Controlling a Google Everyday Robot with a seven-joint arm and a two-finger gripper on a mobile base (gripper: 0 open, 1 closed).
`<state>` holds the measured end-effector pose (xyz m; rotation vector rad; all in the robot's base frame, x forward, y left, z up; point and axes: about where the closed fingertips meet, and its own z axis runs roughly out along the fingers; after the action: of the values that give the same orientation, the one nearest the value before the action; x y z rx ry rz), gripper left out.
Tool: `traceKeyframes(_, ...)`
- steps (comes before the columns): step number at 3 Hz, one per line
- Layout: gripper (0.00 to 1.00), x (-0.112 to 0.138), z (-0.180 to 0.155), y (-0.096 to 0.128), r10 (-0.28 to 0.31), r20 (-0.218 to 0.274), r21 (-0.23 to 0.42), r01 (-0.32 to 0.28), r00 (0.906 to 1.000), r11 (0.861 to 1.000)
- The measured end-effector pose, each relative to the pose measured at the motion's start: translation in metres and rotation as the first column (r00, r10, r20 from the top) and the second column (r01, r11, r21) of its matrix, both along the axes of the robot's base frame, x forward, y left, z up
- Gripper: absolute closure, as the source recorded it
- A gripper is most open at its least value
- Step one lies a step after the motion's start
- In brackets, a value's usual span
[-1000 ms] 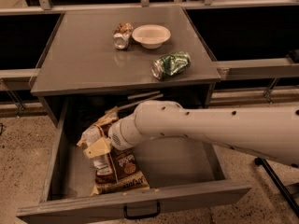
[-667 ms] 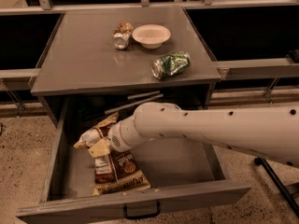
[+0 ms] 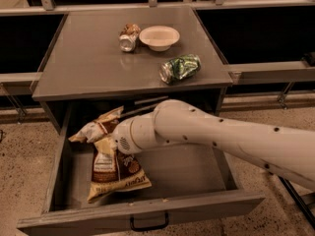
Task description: Pick brown chip bag from top drawer and place on counter
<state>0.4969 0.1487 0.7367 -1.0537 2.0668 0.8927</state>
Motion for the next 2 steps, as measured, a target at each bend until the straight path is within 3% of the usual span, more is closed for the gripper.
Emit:
traceKeyframes(1, 1.0, -0.011, 0.07, -0.024, 0.085, 0.156, 0.009, -0.088, 0.984, 0.996)
traceKeyframes(2, 1.0, -0.007, 0.137, -0.06, 0.154, 0.291, -0.095, -0.131, 0.9444, 0.987)
